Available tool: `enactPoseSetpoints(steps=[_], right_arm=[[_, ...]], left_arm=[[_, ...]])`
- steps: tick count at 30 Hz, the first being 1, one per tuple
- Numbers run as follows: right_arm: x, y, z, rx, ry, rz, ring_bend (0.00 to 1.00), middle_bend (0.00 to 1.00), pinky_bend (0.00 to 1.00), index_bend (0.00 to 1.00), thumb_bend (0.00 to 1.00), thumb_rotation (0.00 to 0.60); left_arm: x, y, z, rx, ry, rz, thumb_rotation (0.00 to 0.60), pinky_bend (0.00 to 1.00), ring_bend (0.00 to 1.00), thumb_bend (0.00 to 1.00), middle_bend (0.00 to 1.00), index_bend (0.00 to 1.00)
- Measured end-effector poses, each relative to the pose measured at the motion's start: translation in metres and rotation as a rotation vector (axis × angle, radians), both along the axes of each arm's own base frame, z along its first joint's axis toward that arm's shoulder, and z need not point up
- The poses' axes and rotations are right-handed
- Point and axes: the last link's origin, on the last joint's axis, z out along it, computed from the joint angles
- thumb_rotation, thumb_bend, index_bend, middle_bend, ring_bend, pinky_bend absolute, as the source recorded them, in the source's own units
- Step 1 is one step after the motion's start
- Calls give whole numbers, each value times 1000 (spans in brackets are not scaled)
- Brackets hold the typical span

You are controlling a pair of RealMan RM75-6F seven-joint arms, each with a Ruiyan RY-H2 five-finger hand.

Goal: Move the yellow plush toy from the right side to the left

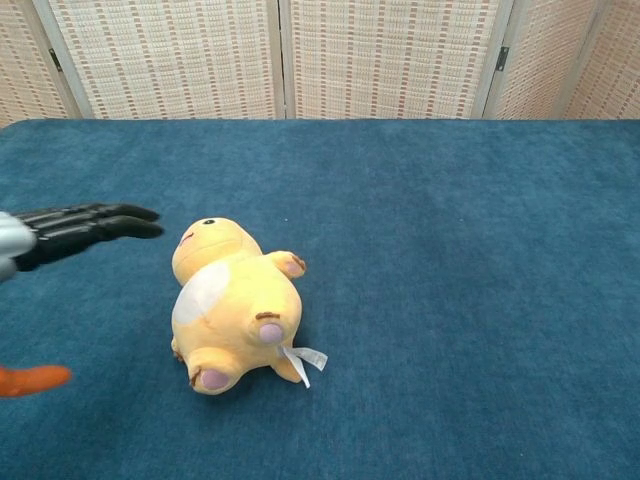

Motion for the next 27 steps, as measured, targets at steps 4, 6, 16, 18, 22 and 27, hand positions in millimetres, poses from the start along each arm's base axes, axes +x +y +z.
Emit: enactPoseSetpoints(steps=[4, 6, 16, 18, 22, 27], right_arm=[[-10, 4, 9, 37, -44, -33, 0, 0, 0, 0, 24, 600], [-14, 5, 14, 43, -42, -41, 0, 0, 0, 0, 25, 600], [-20, 5, 19, 82, -67, -66, 0, 0, 0, 0, 26, 600], [-20, 5, 21, 85, -73, -68, 0, 0, 0, 0, 27, 600], [-20, 6, 23, 81, -82, -65, 0, 0, 0, 0, 40, 600], [-19, 7, 23, 80, -76, -56, 0, 0, 0, 0, 40, 600]], left_arm=[[41, 7, -36, -33, 8, -71, 600, 101, 0, 232, 0, 0], [58, 11, -52, -59, 7, -88, 600, 90, 0, 230, 0, 0], [94, 41, -97, -70, 53, -123, 600, 71, 0, 231, 2, 0], [90, 48, -102, -53, 81, -113, 600, 70, 0, 231, 2, 4], [77, 57, -106, -45, 117, -63, 600, 86, 0, 231, 16, 25], [62, 61, -103, -32, 133, -13, 600, 654, 281, 326, 352, 322]])
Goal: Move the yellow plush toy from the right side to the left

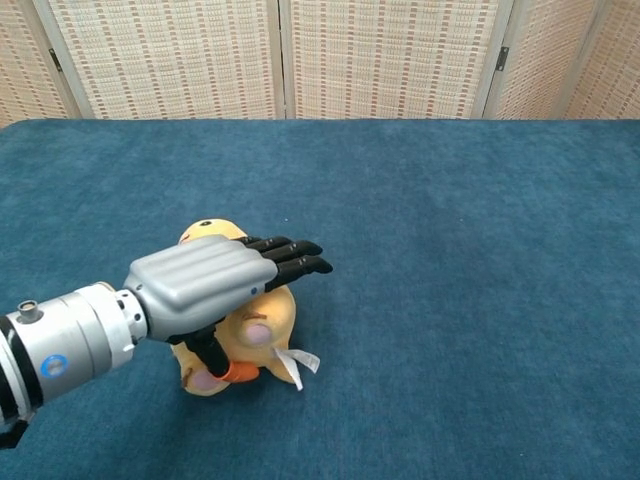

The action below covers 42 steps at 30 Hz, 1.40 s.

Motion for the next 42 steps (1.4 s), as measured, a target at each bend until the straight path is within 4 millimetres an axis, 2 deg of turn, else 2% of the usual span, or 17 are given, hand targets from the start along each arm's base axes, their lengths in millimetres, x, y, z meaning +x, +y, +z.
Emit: enactPoseSetpoints(steps=[1, 2, 3, 4, 6, 11, 14, 17, 21, 28, 31, 33, 34, 36, 38, 40, 42], right_arm=[[0, 0, -1, 1, 0, 0, 0, 0, 0, 0, 40, 600], [1, 0, -1, 3, 1, 1, 0, 0, 0, 0, 40, 600], [1, 0, -2, 6, 3, 1, 0, 0, 0, 0, 39, 600], [1, 0, -3, 8, 3, 1, 0, 0, 0, 0, 40, 600], [2, 0, -4, 14, 4, 1, 0, 0, 0, 0, 40, 600], [5, 2, -6, 24, 3, -2, 0, 0, 0, 0, 40, 600], [5, 2, -7, 26, 5, -4, 0, 0, 0, 0, 40, 600], [6, 2, -10, 36, 8, -7, 0, 0, 0, 0, 40, 600], [11, 2, -16, 49, 12, -2, 0, 0, 0, 0, 40, 600], [26, 4, -29, 57, 22, 20, 0, 0, 0, 0, 42, 600], [31, 4, -35, 65, 24, 22, 0, 0, 0, 0, 42, 600], [34, 5, -38, 72, 26, 21, 0, 0, 0, 0, 43, 600], [35, 5, -40, 74, 27, 21, 0, 0, 0, 0, 42, 600], [38, 5, -42, 75, 28, 21, 0, 0, 0, 0, 43, 600], [40, 5, -43, 73, 30, 22, 0, 0, 0, 0, 43, 600], [41, 5, -45, 75, 29, 25, 0, 0, 0, 0, 43, 600], [43, 5, -48, 84, 30, 26, 0, 0, 0, 0, 49, 600]], left_arm=[[0, 0, 1, 8, -9, 1, 600, 753, 364, 381, 436, 393], [-1, 0, 2, 19, -19, 1, 600, 891, 507, 494, 581, 515], [-1, -1, 3, 38, -36, -4, 600, 959, 605, 585, 686, 608], [-1, -1, 4, 57, -49, -11, 600, 992, 666, 649, 752, 670], [-2, -3, 8, 106, -80, -39, 600, 1000, 712, 697, 804, 718], [-7, -10, 23, 233, -151, -134, 600, 1000, 722, 712, 814, 728], [-19, -16, 41, 315, -164, -206, 600, 1000, 722, 713, 814, 728], [-45, -21, 66, 386, -141, -254, 600, 1000, 722, 710, 814, 729], [-93, -23, 98, 431, -66, -254, 600, 1000, 722, 708, 814, 730], [-151, -22, 114, 393, 1, -183, 600, 1000, 715, 680, 798, 724], [-174, -20, 116, 369, 31, -154, 600, 988, 677, 623, 777, 703], [-188, -17, 115, 352, 60, -134, 600, 914, 607, 545, 723, 644], [-195, -15, 115, 342, 72, -123, 600, 819, 537, 490, 642, 567], [-211, -13, 114, 306, 102, -84, 600, 588, 367, 407, 415, 344], [-222, -12, 113, 269, 130, -41, 600, 364, 144, 334, 143, 85], [-231, -13, 110, 222, 159, 13, 600, 246, 19, 281, 14, 0], [-235, -15, 107, 180, 160, 67, 600, 164, 0, 245, 0, 0]])
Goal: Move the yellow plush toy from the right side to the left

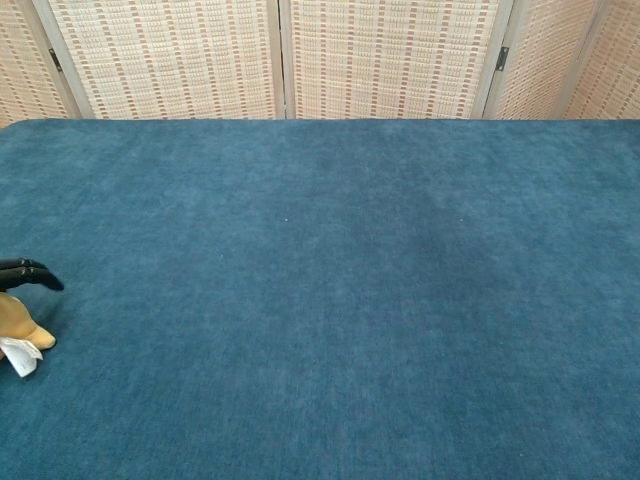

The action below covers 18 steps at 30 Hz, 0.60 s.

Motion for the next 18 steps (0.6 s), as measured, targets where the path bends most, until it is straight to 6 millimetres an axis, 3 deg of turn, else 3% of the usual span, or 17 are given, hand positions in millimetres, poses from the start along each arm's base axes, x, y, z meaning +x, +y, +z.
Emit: enactPoseSetpoints(steps=[4, 8, 14, 18], right_arm=[[1, 1, -5, 26, 10, 2, 0, 0, 0, 0, 66, 600], [3, 1, -7, 41, 5, 8, 0, 0, 0, 0, 81, 600], [5, 0, -10, 63, -10, 18, 0, 0, 0, 0, 99, 600], [6, 1, -5, 64, -32, 22, 0, 0, 0, 0, 100, 600]], left_arm=[[5, -6, 4, -41, -77, 70, 600, 96, 0, 230, 0, 0], [13, -10, 20, -25, -166, 73, 600, 42, 0, 229, 0, 0], [37, -28, 55, 15, -321, 58, 600, 16, 0, 229, 0, 0], [50, -47, 91, 48, -418, 78, 600, 0, 0, 230, 0, 0]])
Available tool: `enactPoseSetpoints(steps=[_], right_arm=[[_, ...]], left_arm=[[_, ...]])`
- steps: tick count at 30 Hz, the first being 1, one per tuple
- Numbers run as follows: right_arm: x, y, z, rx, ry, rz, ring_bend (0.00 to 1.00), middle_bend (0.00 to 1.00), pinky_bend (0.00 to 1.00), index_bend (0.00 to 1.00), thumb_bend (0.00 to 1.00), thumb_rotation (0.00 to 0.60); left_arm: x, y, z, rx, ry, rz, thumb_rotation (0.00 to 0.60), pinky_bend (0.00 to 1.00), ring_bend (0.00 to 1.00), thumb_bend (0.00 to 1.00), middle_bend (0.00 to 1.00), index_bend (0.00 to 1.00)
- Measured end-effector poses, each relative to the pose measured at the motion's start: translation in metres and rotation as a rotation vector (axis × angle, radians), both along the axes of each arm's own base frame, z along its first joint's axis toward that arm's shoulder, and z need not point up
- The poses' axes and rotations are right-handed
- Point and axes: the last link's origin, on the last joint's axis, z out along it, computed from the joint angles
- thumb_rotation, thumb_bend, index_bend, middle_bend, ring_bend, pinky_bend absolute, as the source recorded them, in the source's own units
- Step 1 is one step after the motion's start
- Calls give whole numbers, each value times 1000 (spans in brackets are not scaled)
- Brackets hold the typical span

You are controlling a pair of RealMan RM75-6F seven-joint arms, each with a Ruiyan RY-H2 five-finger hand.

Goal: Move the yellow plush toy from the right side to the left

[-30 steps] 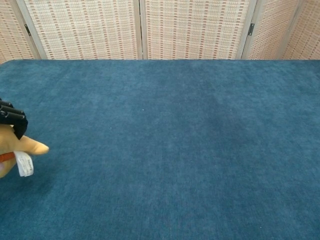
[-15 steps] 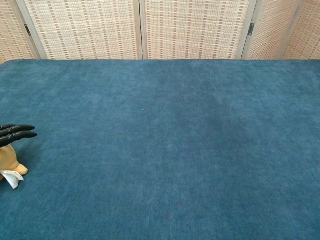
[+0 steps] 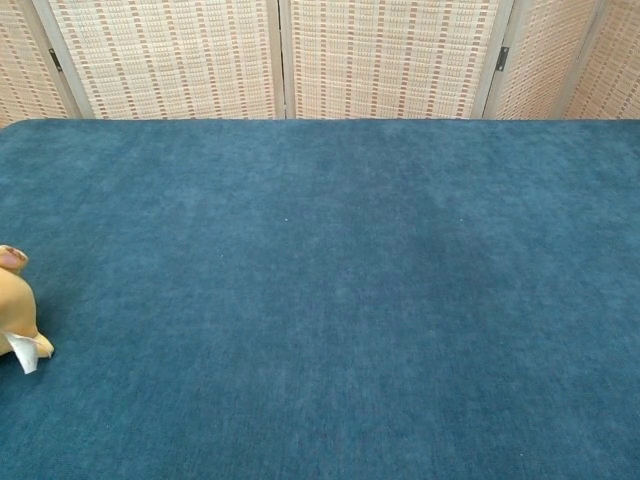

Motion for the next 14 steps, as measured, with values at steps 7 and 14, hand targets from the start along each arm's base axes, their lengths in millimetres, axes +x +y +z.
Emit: enactPoseSetpoints(steps=[7, 14], right_arm=[[-1, 2, 21, -92, -5, -36, 0, 0, 0, 0, 100, 600], [3, 1, 31, -207, 26, -64, 0, 0, 0, 0, 100, 600]], left_arm=[[-8, -46, 65, 159, -119, 108, 600, 2, 0, 227, 0, 0], [-44, -78, 73, 317, -37, 371, 600, 2, 0, 232, 0, 0]])
